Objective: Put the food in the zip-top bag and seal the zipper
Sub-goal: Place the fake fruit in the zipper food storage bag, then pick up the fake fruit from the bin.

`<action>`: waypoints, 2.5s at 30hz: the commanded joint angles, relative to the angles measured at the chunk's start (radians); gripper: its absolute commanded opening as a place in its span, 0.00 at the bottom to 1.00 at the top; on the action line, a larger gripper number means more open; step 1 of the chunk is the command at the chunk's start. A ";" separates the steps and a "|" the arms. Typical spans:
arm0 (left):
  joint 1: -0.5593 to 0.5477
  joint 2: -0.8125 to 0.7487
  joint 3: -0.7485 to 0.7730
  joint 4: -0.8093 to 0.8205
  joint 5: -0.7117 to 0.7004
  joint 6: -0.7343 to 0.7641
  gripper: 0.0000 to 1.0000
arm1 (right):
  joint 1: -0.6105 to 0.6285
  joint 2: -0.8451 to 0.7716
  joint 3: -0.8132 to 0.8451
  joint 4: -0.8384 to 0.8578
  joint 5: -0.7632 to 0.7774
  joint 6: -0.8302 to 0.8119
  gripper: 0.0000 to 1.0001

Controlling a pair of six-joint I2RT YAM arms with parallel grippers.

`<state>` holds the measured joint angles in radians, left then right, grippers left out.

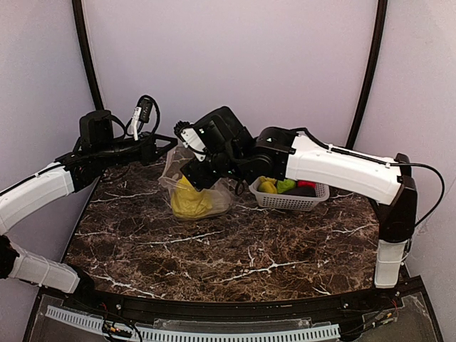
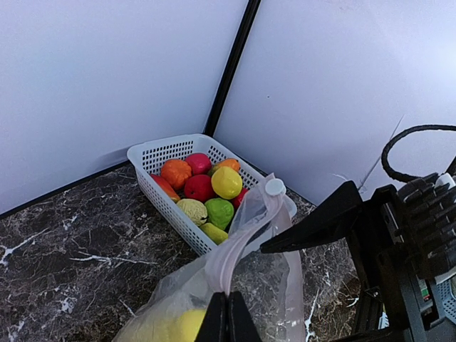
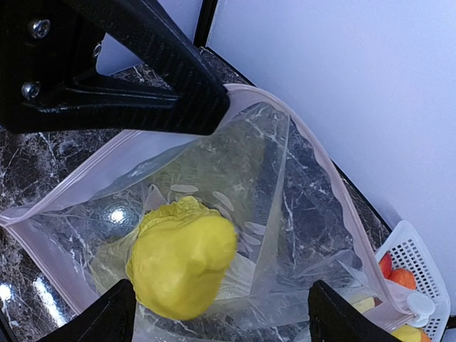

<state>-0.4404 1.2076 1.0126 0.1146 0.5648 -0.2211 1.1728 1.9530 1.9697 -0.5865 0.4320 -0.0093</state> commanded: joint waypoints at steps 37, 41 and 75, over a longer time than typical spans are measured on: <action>0.005 -0.036 -0.008 0.017 -0.005 0.009 0.01 | -0.229 -0.547 -0.498 0.069 -0.098 0.284 0.94; 0.006 -0.033 -0.008 0.016 -0.007 0.011 0.01 | -0.355 -0.532 -0.530 -0.009 -0.090 0.339 0.94; 0.005 -0.034 -0.003 0.008 -0.005 0.017 0.01 | -0.730 -0.105 -0.519 0.131 -0.157 0.431 0.99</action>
<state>-0.4404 1.2072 1.0126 0.1143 0.5568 -0.2199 0.4488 1.8267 1.4128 -0.4858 0.2184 0.3767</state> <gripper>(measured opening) 0.008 0.986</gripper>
